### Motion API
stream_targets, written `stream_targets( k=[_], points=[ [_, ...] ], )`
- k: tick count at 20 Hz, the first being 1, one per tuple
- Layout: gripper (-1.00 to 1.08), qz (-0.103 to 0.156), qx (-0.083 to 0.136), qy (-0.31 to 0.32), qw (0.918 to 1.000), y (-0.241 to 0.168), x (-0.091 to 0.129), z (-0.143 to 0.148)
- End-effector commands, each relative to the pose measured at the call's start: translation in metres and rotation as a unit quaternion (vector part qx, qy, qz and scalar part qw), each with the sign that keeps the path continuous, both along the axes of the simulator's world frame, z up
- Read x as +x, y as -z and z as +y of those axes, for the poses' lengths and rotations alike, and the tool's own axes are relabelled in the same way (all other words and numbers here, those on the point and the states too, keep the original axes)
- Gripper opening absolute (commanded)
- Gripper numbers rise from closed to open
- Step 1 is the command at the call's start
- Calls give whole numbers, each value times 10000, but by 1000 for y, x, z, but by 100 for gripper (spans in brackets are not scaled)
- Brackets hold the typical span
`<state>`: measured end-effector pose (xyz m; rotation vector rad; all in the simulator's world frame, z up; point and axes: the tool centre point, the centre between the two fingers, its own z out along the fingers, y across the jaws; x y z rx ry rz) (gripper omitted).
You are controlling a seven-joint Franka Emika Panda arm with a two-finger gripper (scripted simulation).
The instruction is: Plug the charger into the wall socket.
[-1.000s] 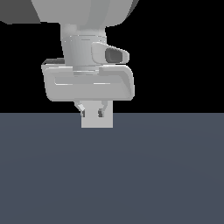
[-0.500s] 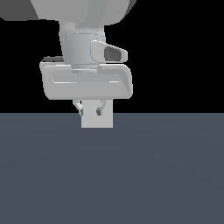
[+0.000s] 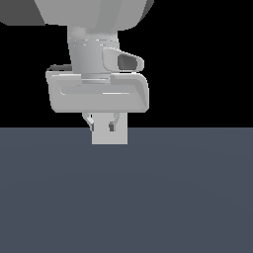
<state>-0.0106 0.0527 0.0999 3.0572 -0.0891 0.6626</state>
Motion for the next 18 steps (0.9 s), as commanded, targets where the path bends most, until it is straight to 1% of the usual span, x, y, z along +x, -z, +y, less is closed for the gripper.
stream_targets(
  k=[1, 11, 14, 18],
  points=[
    [-100, -1, 2, 3, 10000, 0, 4, -1],
    [-100, -2, 8, 6, 10000, 0, 38, -3],
    [-100, -2, 8, 6, 10000, 0, 44, -3],
    [-100, -2, 1, 5, 10000, 0, 47, -3]
  ],
)
